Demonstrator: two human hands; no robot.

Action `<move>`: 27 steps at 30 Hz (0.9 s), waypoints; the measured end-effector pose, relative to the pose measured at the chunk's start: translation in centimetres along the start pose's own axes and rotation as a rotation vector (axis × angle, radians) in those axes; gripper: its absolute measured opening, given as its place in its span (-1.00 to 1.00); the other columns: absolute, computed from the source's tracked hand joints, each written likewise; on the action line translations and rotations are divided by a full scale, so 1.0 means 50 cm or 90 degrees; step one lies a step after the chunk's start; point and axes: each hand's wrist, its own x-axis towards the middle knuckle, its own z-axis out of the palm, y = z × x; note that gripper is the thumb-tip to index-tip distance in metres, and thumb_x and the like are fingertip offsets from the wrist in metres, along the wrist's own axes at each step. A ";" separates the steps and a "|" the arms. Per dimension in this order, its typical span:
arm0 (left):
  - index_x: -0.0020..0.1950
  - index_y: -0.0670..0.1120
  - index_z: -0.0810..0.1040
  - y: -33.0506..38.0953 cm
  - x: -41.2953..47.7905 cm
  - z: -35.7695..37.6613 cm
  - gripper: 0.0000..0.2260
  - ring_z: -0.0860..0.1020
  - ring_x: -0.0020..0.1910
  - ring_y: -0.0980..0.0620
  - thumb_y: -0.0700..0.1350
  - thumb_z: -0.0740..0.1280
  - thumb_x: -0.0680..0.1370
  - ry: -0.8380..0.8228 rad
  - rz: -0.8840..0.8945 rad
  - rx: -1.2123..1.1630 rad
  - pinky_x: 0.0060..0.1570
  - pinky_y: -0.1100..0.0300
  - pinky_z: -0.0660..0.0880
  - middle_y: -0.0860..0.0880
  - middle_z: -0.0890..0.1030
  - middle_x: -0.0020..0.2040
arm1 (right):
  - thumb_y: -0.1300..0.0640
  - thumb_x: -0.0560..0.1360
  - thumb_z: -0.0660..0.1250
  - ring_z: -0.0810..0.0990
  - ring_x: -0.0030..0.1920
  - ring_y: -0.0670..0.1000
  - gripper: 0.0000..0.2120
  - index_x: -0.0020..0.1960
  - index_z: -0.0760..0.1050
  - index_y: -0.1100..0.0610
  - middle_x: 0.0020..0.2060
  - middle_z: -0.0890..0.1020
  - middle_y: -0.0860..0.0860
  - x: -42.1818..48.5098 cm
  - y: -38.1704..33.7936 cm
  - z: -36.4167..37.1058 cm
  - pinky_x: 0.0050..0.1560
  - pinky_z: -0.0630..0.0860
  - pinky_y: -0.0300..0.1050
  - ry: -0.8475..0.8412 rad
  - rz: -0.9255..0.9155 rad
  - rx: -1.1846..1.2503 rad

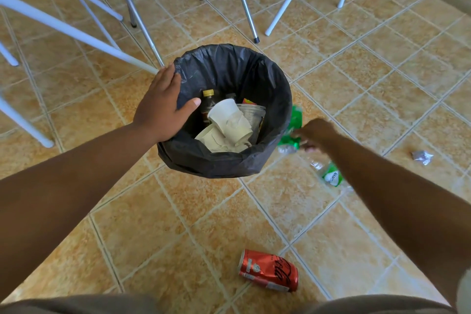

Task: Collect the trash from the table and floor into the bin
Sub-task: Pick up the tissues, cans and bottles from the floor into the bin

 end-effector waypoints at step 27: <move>0.59 -0.16 0.03 0.003 -0.004 -0.002 -0.24 -0.14 0.58 0.00 0.34 -0.12 0.56 -0.004 -0.006 -0.053 0.51 0.10 -0.16 -0.06 -0.08 0.62 | -0.09 0.48 0.45 0.66 -0.01 0.00 -0.54 0.28 0.58 0.15 0.02 0.71 0.05 -0.275 -0.227 0.048 0.13 0.57 -0.06 -0.004 -0.604 -0.188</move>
